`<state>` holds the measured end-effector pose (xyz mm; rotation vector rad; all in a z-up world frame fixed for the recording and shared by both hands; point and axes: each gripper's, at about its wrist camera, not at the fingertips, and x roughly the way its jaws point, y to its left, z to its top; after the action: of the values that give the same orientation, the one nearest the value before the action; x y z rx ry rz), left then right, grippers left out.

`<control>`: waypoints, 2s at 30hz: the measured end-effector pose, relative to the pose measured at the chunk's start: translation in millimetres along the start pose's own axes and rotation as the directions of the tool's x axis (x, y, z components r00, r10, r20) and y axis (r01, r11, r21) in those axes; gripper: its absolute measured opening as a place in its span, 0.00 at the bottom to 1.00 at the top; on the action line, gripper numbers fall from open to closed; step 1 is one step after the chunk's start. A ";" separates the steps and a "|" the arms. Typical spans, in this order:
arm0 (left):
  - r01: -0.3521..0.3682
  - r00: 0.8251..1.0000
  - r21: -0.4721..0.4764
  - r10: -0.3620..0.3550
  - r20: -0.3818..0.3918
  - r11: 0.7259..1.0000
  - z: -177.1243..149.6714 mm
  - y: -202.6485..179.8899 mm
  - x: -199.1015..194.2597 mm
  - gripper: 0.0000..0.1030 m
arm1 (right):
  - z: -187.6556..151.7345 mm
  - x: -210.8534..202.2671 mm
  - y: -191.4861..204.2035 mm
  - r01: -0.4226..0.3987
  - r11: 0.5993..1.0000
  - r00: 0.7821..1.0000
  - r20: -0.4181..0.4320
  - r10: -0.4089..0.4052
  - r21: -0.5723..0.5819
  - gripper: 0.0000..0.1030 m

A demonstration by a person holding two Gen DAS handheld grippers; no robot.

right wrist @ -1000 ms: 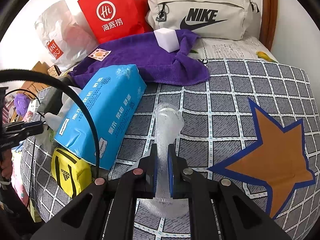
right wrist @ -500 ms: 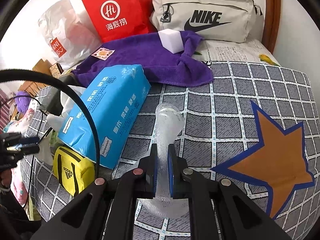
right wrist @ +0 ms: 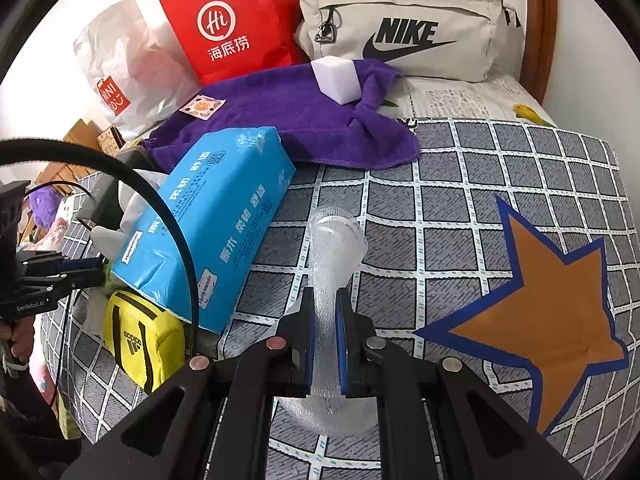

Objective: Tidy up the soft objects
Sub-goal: 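Close the left tool on the black strap while the right tool keeps holding the cup, then lift the black strap with the left tool while the right tool lifts the clear cup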

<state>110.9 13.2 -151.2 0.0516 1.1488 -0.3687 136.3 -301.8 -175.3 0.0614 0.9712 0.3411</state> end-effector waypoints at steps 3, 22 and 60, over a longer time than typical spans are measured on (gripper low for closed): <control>0.012 1.000 -0.017 -0.012 0.013 1.000 -1.3 4.0 -1.8 0.19 | 0.8 0.3 1.5 -0.002 1.000 1.000 -0.001 0.002 -0.005 0.10; -0.009 0.999 -0.020 0.009 0.046 1.000 -7.5 12.7 -18.2 0.22 | 4.0 -1.8 10.0 -0.007 0.999 1.000 0.000 0.007 -0.040 0.10; 0.062 0.996 -0.073 -0.056 0.075 0.995 -18.8 50.2 -26.9 0.19 | 3.9 2.6 14.6 0.000 0.998 1.000 -0.024 -0.001 -0.060 0.10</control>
<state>100.4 71.5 -142.3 -0.0611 1.0924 -0.3766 137.0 -286.8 -172.2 0.0024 0.9847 0.3708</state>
